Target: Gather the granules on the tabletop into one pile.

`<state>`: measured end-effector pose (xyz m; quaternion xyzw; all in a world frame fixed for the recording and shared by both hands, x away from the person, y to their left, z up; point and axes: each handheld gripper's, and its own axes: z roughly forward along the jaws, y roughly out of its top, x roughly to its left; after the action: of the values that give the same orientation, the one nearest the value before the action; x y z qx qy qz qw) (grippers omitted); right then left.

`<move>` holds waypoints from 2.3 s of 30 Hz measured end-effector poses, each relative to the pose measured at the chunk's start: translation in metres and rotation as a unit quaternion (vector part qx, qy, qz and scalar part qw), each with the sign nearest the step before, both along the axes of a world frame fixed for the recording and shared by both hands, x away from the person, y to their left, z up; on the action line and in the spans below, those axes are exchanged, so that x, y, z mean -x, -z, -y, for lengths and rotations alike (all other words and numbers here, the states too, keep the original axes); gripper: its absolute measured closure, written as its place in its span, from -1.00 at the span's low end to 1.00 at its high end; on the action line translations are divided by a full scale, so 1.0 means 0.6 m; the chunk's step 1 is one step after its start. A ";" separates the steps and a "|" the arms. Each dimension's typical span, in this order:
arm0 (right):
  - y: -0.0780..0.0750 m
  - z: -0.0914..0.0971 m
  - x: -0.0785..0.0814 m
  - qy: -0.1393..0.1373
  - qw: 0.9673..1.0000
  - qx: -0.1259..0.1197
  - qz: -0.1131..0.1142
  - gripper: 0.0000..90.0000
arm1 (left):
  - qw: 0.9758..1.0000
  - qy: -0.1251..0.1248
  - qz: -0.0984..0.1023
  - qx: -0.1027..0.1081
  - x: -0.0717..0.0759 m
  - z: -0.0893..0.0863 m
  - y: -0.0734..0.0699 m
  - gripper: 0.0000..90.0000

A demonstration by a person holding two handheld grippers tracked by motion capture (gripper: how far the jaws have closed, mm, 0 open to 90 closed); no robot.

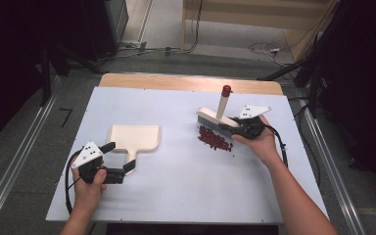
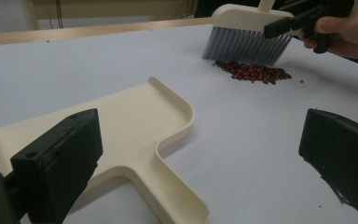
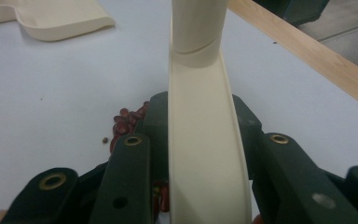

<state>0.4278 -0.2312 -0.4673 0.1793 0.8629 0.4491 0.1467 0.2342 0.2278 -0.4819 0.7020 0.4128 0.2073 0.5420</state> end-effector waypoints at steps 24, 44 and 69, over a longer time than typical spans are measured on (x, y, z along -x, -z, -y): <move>-0.017 0.004 0.000 0.010 1.000 -0.005 0.006 0.47 | 1.000 0.001 -0.001 0.001 -0.002 0.002 0.000 -1.00; -0.066 -0.034 0.080 0.043 0.997 -0.061 0.007 0.46 | 1.000 0.002 -0.002 -0.002 -0.003 0.004 0.002 -1.00; -0.014 -0.043 0.105 0.123 0.986 -0.093 -0.066 0.47 | 1.000 0.003 -0.001 -0.004 -0.002 0.005 0.001 -1.00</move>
<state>0.3649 -0.2053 -0.4588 0.3259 0.7965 0.4934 0.1260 0.2352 0.2248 -0.4825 0.7051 0.4108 0.2068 0.5397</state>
